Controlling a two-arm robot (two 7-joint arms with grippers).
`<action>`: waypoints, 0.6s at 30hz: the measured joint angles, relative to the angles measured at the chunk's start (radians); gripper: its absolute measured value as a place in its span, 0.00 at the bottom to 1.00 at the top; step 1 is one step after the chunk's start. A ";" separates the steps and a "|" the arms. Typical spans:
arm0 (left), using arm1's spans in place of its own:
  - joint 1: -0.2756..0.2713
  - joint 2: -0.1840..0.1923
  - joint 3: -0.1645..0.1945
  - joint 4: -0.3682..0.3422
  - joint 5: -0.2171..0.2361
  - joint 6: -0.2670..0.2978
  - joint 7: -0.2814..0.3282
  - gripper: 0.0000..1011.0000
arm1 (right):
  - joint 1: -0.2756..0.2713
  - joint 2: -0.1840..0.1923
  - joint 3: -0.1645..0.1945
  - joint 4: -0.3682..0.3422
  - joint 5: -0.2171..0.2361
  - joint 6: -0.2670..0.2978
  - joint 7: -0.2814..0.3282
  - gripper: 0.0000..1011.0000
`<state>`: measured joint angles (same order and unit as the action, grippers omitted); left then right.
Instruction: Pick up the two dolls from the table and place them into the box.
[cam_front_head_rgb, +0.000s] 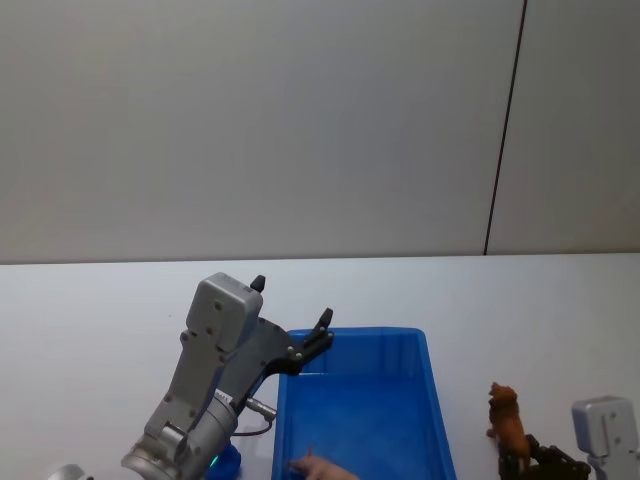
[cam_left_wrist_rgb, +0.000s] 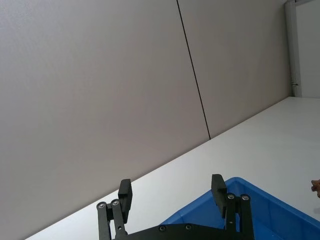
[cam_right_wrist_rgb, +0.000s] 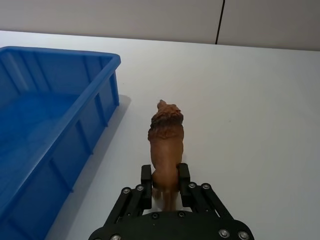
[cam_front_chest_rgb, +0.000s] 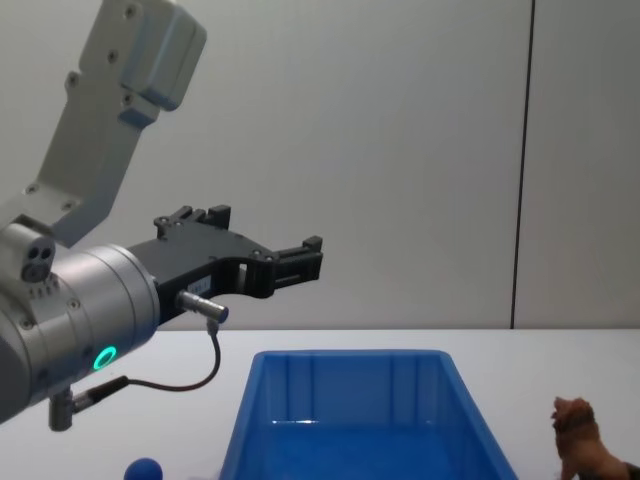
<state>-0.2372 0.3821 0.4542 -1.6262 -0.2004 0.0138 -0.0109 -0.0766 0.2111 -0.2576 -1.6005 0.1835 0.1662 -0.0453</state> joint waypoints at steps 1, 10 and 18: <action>0.000 0.000 0.000 0.000 0.000 0.000 0.000 0.99 | -0.001 0.000 0.000 -0.002 -0.002 -0.001 -0.002 0.30; 0.000 0.000 0.000 0.000 0.000 0.000 0.000 0.99 | -0.007 0.003 0.005 -0.040 -0.020 -0.034 0.000 0.28; 0.000 0.000 0.000 0.000 0.000 0.000 0.000 0.99 | -0.001 0.006 0.008 -0.070 -0.014 -0.073 0.059 0.28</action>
<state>-0.2372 0.3821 0.4542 -1.6262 -0.2004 0.0138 -0.0109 -0.0775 0.2168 -0.2499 -1.6708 0.1692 0.0934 0.0134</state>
